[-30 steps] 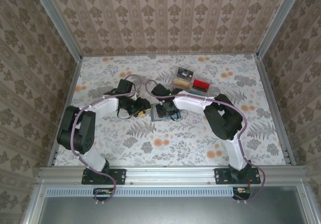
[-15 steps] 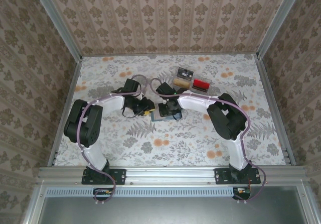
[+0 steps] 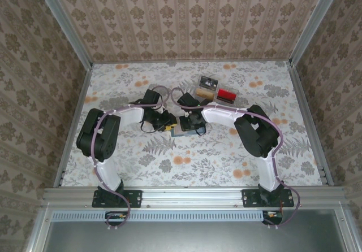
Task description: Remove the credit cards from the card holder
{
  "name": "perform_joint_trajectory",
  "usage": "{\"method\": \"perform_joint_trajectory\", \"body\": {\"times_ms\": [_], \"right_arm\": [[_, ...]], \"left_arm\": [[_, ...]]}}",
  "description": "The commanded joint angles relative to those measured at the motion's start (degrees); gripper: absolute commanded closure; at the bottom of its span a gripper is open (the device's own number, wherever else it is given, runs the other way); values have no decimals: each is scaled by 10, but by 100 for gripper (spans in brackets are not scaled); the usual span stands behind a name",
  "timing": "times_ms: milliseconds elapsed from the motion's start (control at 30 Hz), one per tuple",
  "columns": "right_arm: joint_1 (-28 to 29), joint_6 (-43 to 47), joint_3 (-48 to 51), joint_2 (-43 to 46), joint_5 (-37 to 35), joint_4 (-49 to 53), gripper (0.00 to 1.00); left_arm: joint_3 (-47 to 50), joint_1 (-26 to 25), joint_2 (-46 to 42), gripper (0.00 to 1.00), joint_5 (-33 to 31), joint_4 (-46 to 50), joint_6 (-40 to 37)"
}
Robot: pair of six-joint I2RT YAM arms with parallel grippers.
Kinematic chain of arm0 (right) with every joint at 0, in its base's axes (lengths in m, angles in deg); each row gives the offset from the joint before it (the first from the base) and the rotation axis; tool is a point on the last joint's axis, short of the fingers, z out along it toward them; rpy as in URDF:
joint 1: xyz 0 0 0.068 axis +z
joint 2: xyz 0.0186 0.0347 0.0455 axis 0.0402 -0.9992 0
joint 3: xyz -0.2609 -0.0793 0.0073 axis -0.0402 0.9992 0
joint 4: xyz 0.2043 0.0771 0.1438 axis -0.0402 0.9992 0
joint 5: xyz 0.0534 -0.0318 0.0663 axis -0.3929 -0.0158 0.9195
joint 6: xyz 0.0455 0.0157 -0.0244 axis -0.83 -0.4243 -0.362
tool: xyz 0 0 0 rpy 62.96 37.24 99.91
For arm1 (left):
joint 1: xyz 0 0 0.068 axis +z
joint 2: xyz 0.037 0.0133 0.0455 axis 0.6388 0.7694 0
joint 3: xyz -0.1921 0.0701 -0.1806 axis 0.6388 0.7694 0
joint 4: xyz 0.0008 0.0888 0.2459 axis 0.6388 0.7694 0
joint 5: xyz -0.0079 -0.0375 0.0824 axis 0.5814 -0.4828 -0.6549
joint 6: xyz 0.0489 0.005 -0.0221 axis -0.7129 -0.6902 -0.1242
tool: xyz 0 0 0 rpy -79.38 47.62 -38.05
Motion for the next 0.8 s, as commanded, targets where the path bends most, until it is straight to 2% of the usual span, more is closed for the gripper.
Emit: {"method": "perform_joint_trajectory", "body": {"times_ms": [0,133,500,767], "right_arm": [[-3,-5,23,-4,2,37,75],[-3,-5,24,-4,4,26,75],[-6,-2,27,-4,29,10,78],[-18,-3,41,-5,71,-14,81]], "left_arm": [[-18,-2,13,71,2,12,5],[-21,-3,18,69,-5,19,-1],[-38,-2,38,71,1,37,-13],[-51,-2,53,72,18,45,-30]]}}
